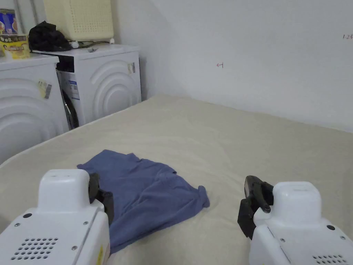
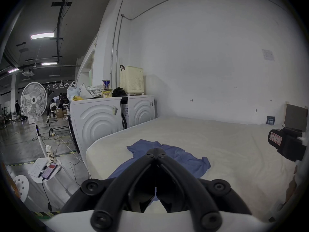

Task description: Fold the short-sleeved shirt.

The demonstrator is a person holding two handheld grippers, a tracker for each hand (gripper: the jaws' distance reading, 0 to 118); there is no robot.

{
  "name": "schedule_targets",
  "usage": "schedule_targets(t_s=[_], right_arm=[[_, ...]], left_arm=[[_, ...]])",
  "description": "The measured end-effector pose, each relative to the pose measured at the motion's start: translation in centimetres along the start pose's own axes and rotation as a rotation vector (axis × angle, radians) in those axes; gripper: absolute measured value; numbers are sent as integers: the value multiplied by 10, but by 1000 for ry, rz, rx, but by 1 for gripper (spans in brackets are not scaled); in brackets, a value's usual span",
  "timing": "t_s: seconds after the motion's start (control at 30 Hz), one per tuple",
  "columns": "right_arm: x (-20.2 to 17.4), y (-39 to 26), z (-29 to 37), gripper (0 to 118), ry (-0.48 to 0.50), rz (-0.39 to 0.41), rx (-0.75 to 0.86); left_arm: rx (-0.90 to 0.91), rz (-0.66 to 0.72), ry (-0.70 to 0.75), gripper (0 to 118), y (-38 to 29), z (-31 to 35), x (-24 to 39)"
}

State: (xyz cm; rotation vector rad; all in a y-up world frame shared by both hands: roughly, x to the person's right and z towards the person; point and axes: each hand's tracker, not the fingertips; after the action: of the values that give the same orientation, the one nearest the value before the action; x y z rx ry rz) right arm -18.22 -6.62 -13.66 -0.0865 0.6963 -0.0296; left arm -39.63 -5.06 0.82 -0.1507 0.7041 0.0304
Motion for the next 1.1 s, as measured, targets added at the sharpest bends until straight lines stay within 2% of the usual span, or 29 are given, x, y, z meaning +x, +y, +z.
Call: schedule_targets(t_s=[0.27, 0.4, 0.53, 0.57, 0.6, 0.63, 0.67, 0.7, 0.8, 0.9, 1.0, 1.07, 1.1], right_arm=[[-3, -18, -17, 0, 4, 22, -77], [-6, -31, -32, 0, 7, 34, -129], [-6, -43, -43, 0, 8, 35, -172], [-6, -44, -45, 0, 12, 35, -184], [-5, -46, -47, 0, 13, 36, -192], [-5, -47, -48, 0, 14, 39, -199], [-5, -48, -49, 0, 13, 42, -204], [-5, -49, -50, 0, 11, 43, -208], [-4, -50, -54, 0, 15, 30, -221], [-3, -50, -55, 0, 31, 6, -231], [-5, -51, -55, 0, 36, 26, -238], [-6, -52, -56, 0, 32, 46, -242], [-6, -52, -56, 0, 31, 47, -245]], left_arm=[[-221, 45, -73, 0, -37, -93, -4], [-423, 32, -116, 0, -63, -158, -8], [-489, 58, -86, 0, -86, -200, -14], [-529, 79, -104, 10, -90, -208, -17], [-556, 104, -123, 42, -91, -215, -20], [-595, 106, -138, 90, -94, -220, -21], [-576, 92, -132, 103, -95, -221, -21], [-566, 95, -136, 108, -94, -221, -21], [-568, 103, -153, 109, -91, -225, -19], [-643, 60, -138, 109, -97, -241, -14], [-733, 36, -129, 109, -106, -258, -10], [-759, 49, -156, 97, -110, -262, -8], [-770, 58, -163, 95, -110, -263, -7]])
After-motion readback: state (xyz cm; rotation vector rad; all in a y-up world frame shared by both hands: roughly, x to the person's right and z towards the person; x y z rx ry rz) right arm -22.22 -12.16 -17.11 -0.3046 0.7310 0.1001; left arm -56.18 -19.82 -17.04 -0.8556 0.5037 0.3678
